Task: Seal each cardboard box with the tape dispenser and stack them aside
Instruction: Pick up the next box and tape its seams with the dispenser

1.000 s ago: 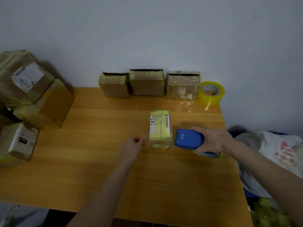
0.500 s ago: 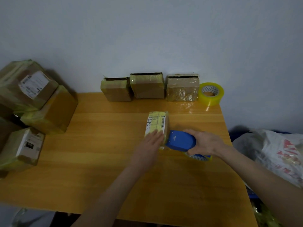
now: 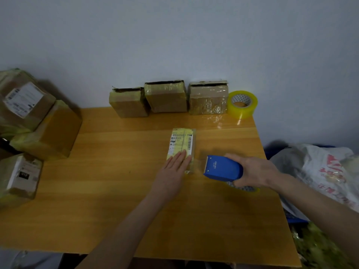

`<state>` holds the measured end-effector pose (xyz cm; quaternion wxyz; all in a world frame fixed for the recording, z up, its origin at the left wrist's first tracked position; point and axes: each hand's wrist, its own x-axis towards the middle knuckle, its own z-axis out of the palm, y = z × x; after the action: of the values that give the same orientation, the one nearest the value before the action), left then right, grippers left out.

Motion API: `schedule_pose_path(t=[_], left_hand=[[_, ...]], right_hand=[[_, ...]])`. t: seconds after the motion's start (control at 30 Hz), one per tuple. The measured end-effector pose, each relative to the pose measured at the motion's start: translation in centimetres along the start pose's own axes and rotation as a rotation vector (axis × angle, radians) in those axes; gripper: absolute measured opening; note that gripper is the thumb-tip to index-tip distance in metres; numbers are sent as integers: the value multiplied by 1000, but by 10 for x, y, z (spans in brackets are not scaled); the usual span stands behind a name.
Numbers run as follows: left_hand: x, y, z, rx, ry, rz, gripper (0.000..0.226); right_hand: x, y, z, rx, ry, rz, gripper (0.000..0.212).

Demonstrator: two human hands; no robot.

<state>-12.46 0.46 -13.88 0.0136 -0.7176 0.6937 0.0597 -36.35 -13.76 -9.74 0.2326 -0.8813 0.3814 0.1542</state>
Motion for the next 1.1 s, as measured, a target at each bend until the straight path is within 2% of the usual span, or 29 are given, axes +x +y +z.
schedule_pose_path(t=[0.17, 0.3, 0.4, 0.53, 0.63, 0.7, 0.83, 0.93, 1.0, 1.1], left_hand=[[-1, 0, 1, -20, 21, -4, 84], [-1, 0, 3, -59, 46, 5, 80], [-1, -2, 5, -77, 72, 9, 78], [1, -2, 7, -118, 112, 23, 74], [-1, -4, 9, -118, 100, 23, 77], [0, -8, 10, -139, 105, 3, 78], [1, -6, 9, -137, 96, -1, 77], [1, 0, 9, -136, 113, -32, 73], [1, 4, 6, -131, 124, -35, 69], [4, 7, -9, -321, 214, -64, 63]], right_hand=[[21, -27, -1, -19, -87, 40, 73], [36, -44, -12, -49, -144, 79, 82], [44, -55, -24, -90, -162, 72, 82], [53, -67, -44, -141, -220, 102, 75], [53, -82, -38, -312, -230, 152, 58], [54, -81, -29, -292, -207, 161, 53], [46, -46, -51, 148, -114, 191, 69], [47, -15, -54, 643, 167, 242, 57], [54, -8, -41, 997, 277, 306, 51], [74, -5, -14, 1410, 223, 489, 53]])
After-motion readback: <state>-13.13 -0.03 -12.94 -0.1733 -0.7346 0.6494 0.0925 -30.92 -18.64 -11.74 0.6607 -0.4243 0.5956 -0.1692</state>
